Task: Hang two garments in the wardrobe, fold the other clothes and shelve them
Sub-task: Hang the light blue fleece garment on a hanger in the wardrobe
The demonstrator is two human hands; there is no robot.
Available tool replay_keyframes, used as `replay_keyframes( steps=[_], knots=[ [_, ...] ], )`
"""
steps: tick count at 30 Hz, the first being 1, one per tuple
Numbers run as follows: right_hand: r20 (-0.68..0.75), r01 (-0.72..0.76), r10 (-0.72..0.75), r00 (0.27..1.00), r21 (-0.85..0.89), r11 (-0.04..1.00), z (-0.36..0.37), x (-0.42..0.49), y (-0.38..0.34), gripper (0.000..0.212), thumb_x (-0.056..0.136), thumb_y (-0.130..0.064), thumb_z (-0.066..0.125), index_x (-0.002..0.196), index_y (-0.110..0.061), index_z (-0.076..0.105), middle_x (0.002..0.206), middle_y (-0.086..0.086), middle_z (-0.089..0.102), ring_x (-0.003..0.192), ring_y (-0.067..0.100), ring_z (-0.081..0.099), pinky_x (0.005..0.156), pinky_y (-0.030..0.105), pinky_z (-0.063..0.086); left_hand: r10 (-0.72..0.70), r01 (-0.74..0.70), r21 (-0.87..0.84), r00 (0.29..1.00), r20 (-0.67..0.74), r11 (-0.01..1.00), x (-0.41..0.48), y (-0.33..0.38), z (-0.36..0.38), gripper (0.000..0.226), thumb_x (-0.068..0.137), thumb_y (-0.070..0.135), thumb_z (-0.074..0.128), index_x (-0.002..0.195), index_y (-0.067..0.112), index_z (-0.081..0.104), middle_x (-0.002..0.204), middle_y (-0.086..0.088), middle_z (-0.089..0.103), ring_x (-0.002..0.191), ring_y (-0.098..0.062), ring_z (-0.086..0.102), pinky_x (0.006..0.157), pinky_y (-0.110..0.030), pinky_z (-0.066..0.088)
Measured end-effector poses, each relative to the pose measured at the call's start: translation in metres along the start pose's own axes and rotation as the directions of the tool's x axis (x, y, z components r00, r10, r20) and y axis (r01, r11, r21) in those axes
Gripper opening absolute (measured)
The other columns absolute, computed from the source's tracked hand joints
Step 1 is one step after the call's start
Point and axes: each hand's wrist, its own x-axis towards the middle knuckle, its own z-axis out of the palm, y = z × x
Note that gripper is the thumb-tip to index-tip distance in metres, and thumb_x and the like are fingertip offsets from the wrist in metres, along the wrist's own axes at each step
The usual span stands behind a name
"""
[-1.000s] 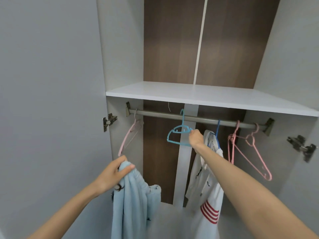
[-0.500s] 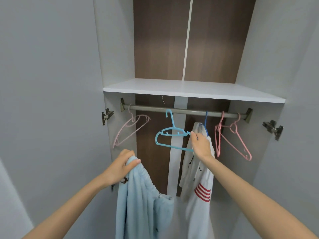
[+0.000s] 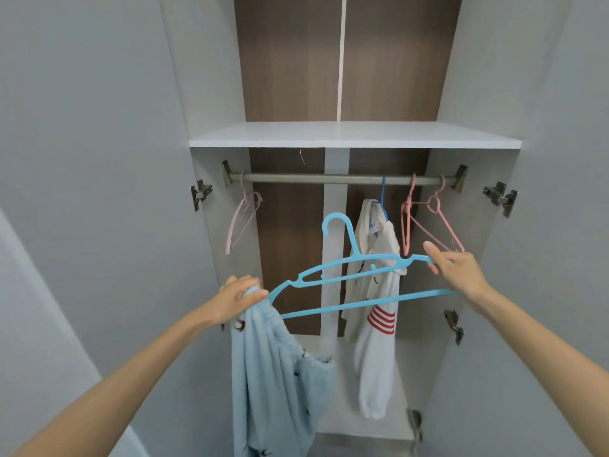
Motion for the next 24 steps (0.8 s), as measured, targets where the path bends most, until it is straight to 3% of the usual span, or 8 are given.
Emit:
replay_keyframes(
  steps=[5,11,18,24],
  knots=[
    [0.122,-0.024,0.018,0.992,0.054,0.998,-0.005,0.004,-0.011,0.059,0.092,-0.048,0.052,0.043,-0.016,0.041,0.036,-0.01,0.034,0.033,0.005,0.03,0.038,0.009,0.031,-0.078,0.078,-0.034,0.997,-0.002,0.996,-0.004,0.006,0.005,0.032,0.099,0.032,0.043,0.07,0.019,0.049,0.082,0.001,0.039,0.09,-0.013,0.038,0.086,-0.028,0.03],
    [0.262,-0.056,0.042,0.964,0.046,0.997,-0.005,0.01,-0.019,0.058,0.093,-0.049,0.05,0.045,-0.018,0.044,0.039,-0.009,0.035,0.042,0.011,0.03,0.05,0.018,0.033,-0.066,0.062,-0.107,0.997,-0.037,0.992,-0.008,0.026,-0.004,0.038,0.099,0.025,0.043,0.061,0.023,0.045,0.077,0.001,0.036,0.071,-0.011,0.036,0.078,-0.026,0.031],
    [0.342,-0.096,0.044,0.939,0.136,0.986,-0.009,0.015,-0.019,0.054,0.091,-0.051,0.05,0.051,-0.015,0.045,0.041,-0.006,0.034,0.039,0.009,0.026,0.044,0.016,0.028,-0.113,0.102,-0.168,0.992,-0.057,0.98,-0.015,0.03,-0.018,0.038,0.099,0.029,0.039,0.065,0.013,0.043,0.075,0.0,0.034,0.067,-0.011,0.035,0.067,-0.015,0.032],
    [0.402,-0.065,0.004,0.916,0.137,0.988,0.02,0.012,-0.029,0.052,0.093,-0.045,0.052,0.052,-0.014,0.047,0.041,-0.007,0.038,0.041,0.009,0.029,0.047,0.017,0.03,-0.066,0.051,-0.221,0.996,-0.063,0.974,-0.018,0.044,-0.014,0.038,0.096,0.035,0.038,0.065,0.015,0.046,0.079,-0.003,0.036,0.075,-0.011,0.04,0.076,-0.017,0.034]
  ],
)
